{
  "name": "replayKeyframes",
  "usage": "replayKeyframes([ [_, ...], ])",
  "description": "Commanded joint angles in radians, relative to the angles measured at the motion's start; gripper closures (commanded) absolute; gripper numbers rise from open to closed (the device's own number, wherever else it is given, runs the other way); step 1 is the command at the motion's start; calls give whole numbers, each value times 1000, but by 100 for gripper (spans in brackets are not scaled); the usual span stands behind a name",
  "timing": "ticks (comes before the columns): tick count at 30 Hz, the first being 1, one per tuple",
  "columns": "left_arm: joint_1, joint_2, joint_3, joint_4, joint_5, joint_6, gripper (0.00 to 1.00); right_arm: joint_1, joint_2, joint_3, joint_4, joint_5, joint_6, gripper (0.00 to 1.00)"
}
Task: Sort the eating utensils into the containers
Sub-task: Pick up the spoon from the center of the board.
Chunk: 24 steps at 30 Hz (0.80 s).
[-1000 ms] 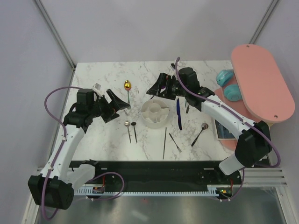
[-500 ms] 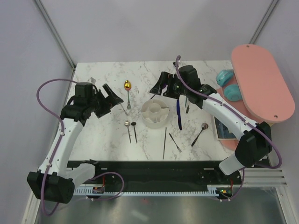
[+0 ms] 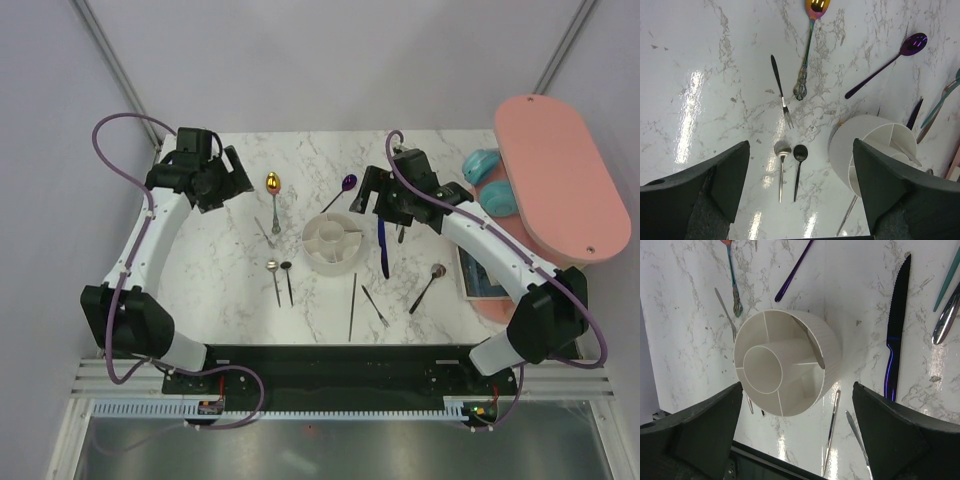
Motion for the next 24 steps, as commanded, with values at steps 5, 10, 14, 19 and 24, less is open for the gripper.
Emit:
replayKeyframes([
  [5,6,40,30,-16,53,56,10,0,-13,22,-30,24,-8,2],
  [10,7,77,32,-1,43,93,10,0,5,38,-48,21,-2,2],
  [14,13,176,108,5,1,143,10,0,-13,29,-53,29,-2,2],
  [19,45,299,211,7,43,156,10,0,-81,-8,-77,75,1,2],
  [24,49,469,327,2,70,177,14,-1,-145,-48,-97,109,11,2],
])
